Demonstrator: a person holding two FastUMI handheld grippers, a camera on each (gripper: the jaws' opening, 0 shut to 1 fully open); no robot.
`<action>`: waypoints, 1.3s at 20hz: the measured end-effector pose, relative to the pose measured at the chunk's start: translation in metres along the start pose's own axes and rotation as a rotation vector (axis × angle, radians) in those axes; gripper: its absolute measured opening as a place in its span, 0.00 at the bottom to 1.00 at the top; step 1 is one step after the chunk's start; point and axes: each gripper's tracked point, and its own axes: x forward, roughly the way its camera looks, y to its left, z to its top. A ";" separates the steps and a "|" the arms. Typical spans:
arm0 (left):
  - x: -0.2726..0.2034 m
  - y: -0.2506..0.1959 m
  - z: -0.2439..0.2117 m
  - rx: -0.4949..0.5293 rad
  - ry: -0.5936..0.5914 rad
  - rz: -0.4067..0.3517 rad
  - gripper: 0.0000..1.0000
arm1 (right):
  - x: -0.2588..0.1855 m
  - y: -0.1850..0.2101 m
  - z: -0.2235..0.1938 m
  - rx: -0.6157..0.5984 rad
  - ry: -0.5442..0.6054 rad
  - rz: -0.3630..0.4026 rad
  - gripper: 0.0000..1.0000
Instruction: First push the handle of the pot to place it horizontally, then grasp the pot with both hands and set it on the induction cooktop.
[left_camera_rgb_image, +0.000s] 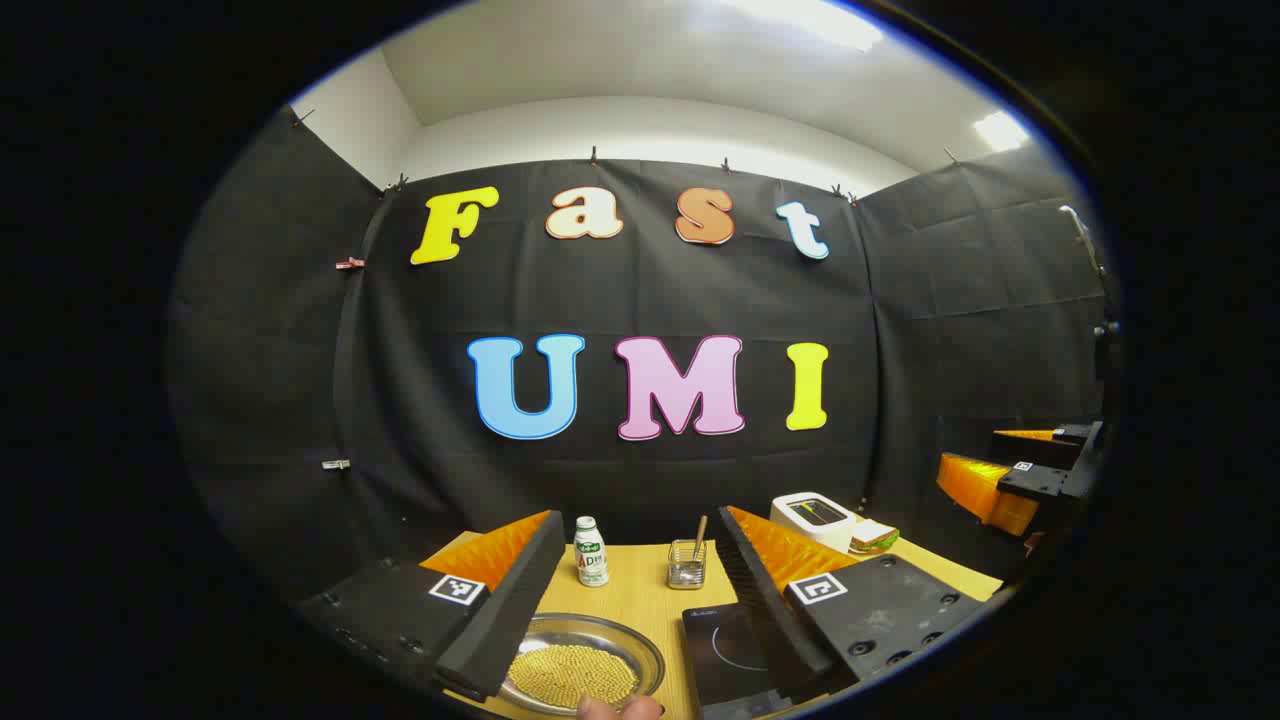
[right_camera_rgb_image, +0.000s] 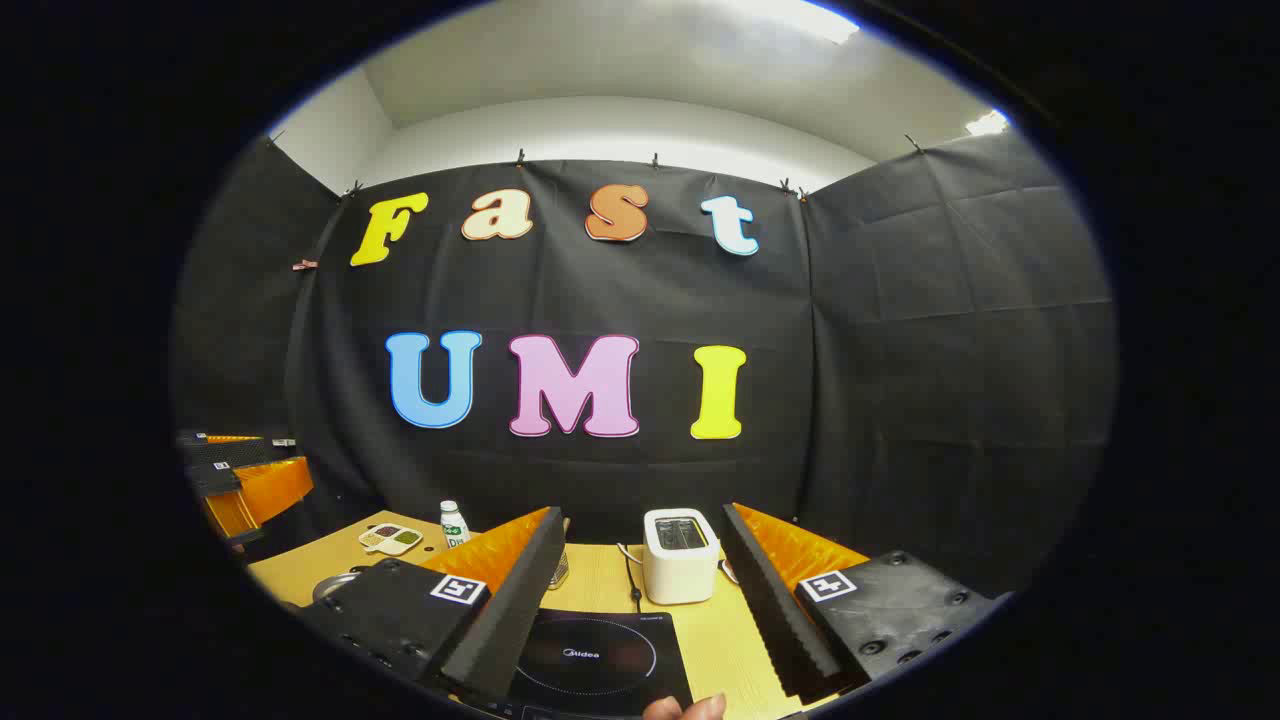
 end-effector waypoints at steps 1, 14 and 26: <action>-0.001 0.002 0.000 0.007 -0.001 0.006 0.95 | 0.000 0.000 0.002 -0.001 -0.004 0.001 0.98; -0.012 0.028 0.000 0.018 -0.012 0.063 0.95 | -0.002 0.017 0.006 -0.002 -0.011 0.025 0.96; -0.016 0.012 -0.002 0.008 -0.007 -0.021 0.36 | -0.003 0.016 0.007 -0.006 -0.008 0.021 0.98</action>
